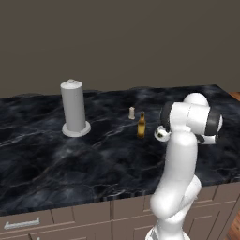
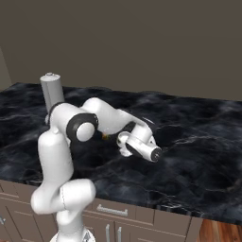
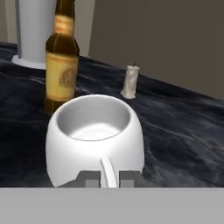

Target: Open the cabinet directly in front. Then move the beer and the mug to the dining counter with the candle on it.

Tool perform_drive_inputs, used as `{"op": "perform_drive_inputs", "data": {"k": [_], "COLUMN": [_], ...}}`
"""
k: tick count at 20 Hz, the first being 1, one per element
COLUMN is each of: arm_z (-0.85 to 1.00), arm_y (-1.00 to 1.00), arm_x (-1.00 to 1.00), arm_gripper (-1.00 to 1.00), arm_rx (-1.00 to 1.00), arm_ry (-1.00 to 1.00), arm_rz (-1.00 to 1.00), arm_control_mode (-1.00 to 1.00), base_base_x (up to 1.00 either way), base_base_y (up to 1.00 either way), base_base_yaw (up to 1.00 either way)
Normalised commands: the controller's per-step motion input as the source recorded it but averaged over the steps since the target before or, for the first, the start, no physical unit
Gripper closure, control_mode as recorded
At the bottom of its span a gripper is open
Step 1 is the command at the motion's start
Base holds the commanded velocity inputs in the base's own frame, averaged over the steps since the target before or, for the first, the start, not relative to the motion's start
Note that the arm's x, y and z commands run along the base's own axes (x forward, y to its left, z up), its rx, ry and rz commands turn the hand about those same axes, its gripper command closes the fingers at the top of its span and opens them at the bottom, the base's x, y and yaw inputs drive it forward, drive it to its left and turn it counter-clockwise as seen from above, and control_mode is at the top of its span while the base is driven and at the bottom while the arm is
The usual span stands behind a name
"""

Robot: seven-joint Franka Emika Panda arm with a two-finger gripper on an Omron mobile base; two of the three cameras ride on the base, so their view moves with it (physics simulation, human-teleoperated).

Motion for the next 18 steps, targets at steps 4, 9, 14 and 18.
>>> {"op": "perform_drive_inputs", "data": {"k": [4, 9, 14, 18], "arm_z": [-0.19, -0.21, -0.06, 0.00], "arm_y": [-0.16, -0.07, 0.00, 0.04], "arm_x": [0.07, 0.05, 0.00, 0.00], "arm_gripper": [1.00, -1.00, -1.00, -1.00], "arm_rx": [0.00, 0.00, 0.00, 0.00], "arm_ry": [0.00, 0.00, 0.00, 0.00], "arm_rz": [0.00, 0.00, 0.00, 0.00], "arm_control_mode": [-1.00, -1.00, -1.00, -1.00], "base_base_x": [0.00, 0.00, 0.00, 0.00], "base_base_y": [0.00, 0.00, 0.00, 0.00], "base_base_yaw": [0.00, 0.00, 0.00, 0.00]}}
